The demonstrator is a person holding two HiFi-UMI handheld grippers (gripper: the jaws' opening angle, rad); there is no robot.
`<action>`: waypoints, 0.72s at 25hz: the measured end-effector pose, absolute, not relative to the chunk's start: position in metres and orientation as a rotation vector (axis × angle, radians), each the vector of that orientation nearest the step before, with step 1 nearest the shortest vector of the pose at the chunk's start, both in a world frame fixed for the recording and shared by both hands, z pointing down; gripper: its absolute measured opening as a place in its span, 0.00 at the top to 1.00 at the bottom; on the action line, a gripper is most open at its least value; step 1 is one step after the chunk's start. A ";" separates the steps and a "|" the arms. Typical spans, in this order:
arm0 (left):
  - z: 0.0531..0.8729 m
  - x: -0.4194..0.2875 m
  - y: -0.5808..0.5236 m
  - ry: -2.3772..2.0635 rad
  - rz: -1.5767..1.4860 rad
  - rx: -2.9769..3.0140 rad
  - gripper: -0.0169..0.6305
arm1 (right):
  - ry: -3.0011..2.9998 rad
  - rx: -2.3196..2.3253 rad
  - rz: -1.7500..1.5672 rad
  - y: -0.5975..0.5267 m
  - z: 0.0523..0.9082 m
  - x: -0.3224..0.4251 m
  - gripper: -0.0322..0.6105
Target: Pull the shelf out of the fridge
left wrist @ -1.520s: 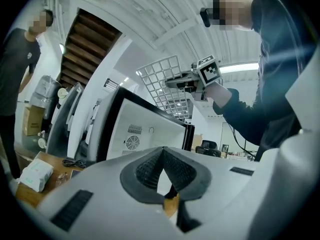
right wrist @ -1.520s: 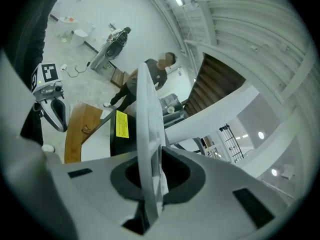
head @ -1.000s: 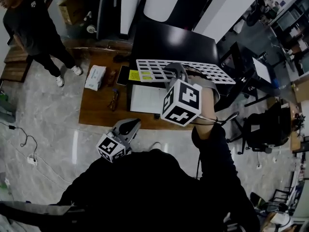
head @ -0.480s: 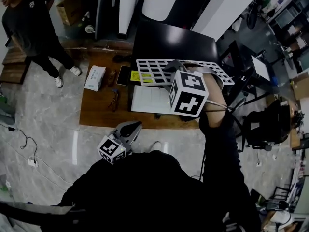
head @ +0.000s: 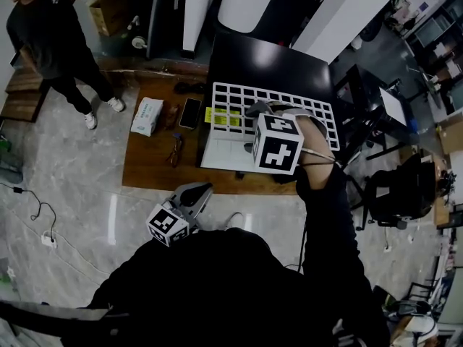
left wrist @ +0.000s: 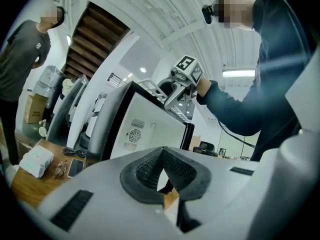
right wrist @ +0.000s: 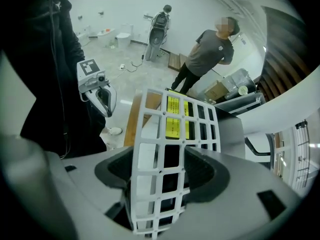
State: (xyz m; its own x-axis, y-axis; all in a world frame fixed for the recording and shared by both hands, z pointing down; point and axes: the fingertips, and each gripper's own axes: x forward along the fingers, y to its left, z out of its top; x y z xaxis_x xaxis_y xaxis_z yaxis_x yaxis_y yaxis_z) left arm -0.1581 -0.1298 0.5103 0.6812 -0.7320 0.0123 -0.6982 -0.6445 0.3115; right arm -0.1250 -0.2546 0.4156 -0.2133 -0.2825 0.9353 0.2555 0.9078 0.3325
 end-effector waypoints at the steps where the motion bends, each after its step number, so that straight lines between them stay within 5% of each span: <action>1: 0.510 -0.159 -0.130 -1.137 -0.167 2.601 0.96 | -1.722 0.016 -0.486 -0.254 0.415 -0.125 0.47; 7: 0.512 -0.163 -0.130 -1.120 -0.169 2.598 0.96 | -1.763 0.084 -0.507 -0.262 0.410 -0.129 0.34; 18: 0.497 -0.157 -0.142 -1.081 -0.131 2.645 0.96 | -2.154 0.440 -0.671 -0.228 0.327 -0.106 0.34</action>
State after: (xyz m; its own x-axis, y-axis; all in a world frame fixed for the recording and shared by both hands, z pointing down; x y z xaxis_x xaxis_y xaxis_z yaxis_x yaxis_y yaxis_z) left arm -0.1572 -0.1419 0.4970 0.7158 -0.6979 0.0220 -0.6725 -0.6806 0.2906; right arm -0.1056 -0.2285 0.3267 -0.6042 -0.5166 0.6066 -0.0805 0.7970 0.5986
